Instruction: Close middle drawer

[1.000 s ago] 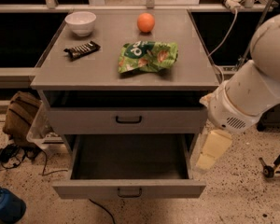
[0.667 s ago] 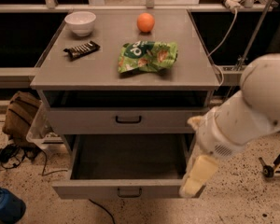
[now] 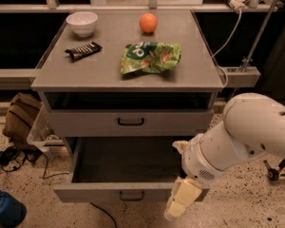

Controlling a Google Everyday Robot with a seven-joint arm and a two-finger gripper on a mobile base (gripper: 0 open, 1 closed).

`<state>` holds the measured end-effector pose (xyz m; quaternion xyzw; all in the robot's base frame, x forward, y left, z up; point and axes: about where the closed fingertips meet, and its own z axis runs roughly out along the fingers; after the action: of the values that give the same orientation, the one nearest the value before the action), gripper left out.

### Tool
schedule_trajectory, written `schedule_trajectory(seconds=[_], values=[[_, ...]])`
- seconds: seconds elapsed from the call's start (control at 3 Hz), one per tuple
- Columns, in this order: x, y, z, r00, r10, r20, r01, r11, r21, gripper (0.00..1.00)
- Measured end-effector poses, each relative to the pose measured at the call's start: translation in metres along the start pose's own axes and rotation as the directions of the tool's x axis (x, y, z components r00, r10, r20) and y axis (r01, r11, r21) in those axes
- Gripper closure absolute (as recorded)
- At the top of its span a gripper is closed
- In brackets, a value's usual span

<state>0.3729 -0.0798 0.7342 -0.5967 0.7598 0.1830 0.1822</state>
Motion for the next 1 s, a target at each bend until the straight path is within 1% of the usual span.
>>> schedule_trajectory(seconds=[0.33,0.67,1.0], values=[[0.001,0.004,0.013,1.000,0.002,0.007,-0.002,0.9997,-0.024,0.00],[0.011,0.032,0.072,0.998,0.029,0.062,-0.020,0.9904,-0.137,0.00],[0.019,0.055,0.136,0.989,0.069,0.130,-0.032,0.9631,-0.267,0.00]])
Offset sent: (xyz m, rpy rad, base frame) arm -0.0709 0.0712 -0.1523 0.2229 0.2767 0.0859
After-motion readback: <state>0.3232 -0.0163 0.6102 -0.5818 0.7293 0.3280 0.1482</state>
